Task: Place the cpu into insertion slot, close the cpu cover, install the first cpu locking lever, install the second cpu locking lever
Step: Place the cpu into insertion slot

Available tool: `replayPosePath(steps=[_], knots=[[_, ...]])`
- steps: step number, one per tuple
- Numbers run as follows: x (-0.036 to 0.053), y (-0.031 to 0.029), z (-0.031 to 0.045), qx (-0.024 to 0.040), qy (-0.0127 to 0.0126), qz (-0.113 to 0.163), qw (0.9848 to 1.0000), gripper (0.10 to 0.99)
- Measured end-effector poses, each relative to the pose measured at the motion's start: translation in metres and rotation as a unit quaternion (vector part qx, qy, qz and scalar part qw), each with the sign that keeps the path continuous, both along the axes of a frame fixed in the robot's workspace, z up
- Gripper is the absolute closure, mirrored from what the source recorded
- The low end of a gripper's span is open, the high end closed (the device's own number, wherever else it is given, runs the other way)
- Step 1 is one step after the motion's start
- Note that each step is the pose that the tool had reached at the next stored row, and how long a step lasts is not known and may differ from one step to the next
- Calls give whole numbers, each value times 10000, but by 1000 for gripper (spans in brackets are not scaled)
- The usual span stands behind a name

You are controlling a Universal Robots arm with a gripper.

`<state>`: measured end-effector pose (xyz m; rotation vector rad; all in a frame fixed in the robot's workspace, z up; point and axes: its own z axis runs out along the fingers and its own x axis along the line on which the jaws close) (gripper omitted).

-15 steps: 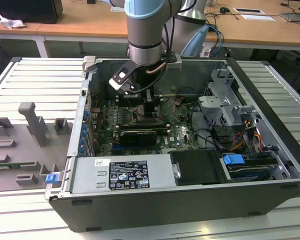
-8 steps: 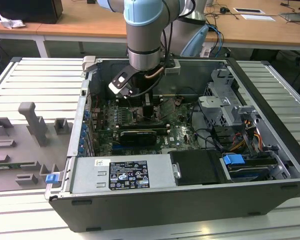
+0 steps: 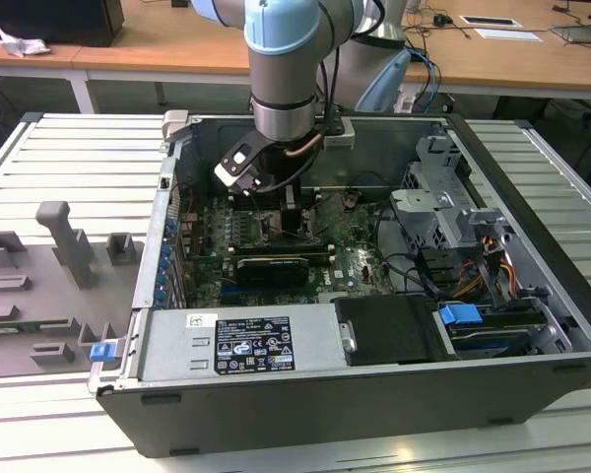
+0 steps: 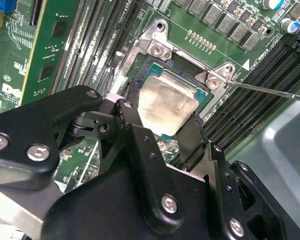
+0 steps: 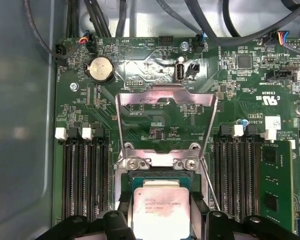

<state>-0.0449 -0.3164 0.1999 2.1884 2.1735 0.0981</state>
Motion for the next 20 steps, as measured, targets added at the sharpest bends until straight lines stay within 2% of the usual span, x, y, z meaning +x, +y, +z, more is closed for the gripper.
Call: replayPosePath(steps=[3, 9, 10, 11, 13, 20], knots=[[0, 2, -26, -3, 1, -23, 10000, 545], [1, 4, -32, 3, -2, -23, 10000, 533], [1, 4, -31, 1, -1, -23, 10000, 471], [0, 3, -30, 0, 0, -23, 10000, 471], [0, 3, 19, 0, 0, -24, 10000, 471], [0, 3, 86, -1, 0, -24, 10000, 486]])
